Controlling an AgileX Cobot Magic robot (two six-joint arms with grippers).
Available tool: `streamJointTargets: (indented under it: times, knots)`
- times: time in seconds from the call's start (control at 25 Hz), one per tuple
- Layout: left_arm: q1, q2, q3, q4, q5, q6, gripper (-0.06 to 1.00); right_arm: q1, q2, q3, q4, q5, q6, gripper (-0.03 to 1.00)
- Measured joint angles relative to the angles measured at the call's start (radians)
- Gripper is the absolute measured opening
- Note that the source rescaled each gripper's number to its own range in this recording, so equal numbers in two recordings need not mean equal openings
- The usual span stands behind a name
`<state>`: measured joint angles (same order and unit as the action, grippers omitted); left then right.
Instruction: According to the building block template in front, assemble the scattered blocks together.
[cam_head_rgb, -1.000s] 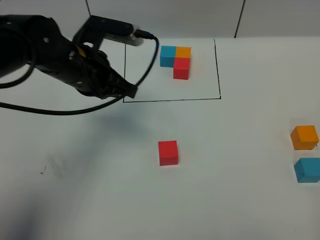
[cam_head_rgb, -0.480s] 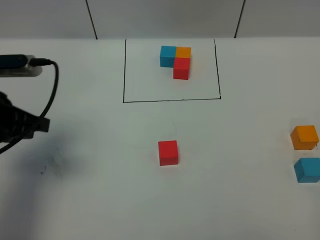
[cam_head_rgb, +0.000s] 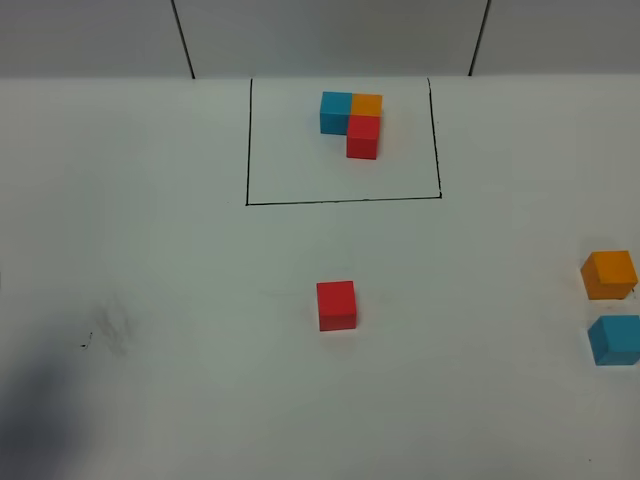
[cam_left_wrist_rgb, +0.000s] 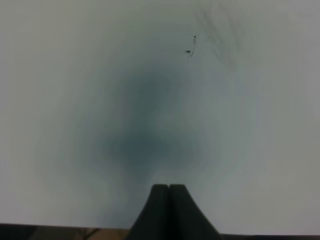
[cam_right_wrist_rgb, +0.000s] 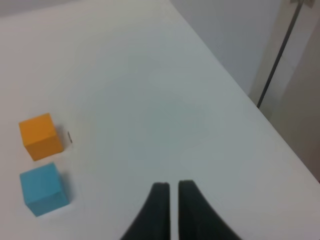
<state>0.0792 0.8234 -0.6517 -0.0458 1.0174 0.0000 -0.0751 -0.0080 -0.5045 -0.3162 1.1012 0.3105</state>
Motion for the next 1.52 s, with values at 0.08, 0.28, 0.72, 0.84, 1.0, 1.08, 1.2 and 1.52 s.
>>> streamJointTargets:
  times: [0.08, 0.28, 0.72, 0.84, 1.0, 1.08, 1.2, 1.52]
  knots:
    - [0.0, -0.079, 0.03, 0.002, 0.016, -0.013, 0.0, 0.0, 0.0, 0.0, 0.0, 0.0, 0.0, 0.0]
    - [0.0, -0.262, 0.133, 0.029, 0.052, -0.094, 0.0, 0.0, 0.0, 0.0, 0.0, 0.0, 0.0, 0.0]
    - [0.0, -0.494, 0.14, 0.031, 0.058, -0.089, 0.0, 0.0, 0.0, 0.0, 0.0, 0.0, 0.0, 0.0]
    - [0.0, -0.533, 0.14, 0.01, 0.058, -0.061, 0.0, 0.0, 0.0, 0.0, 0.0, 0.0, 0.0, 0.0]
    - [0.0, -0.572, 0.14, 0.003, 0.058, -0.047, 0.0, 0.0, 0.0, 0.0, 0.0, 0.0, 0.0, 0.0]
    - [0.0, -0.59, 0.14, 0.002, 0.058, -0.045, 0.0, 0.0, 0.0, 0.0, 0.0, 0.0, 0.0, 0.0]
    - [0.0, -0.612, 0.142, 0.0, 0.058, -0.031, 0.0, 0.0, 0.0, 0.0, 0.0, 0.0, 0.0, 0.0]
    - [0.0, -0.7, 0.143, -0.007, 0.059, 0.0, 0.0, 0.0, 0.0, 0.0, 0.0, 0.0, 0.0, 0.0]
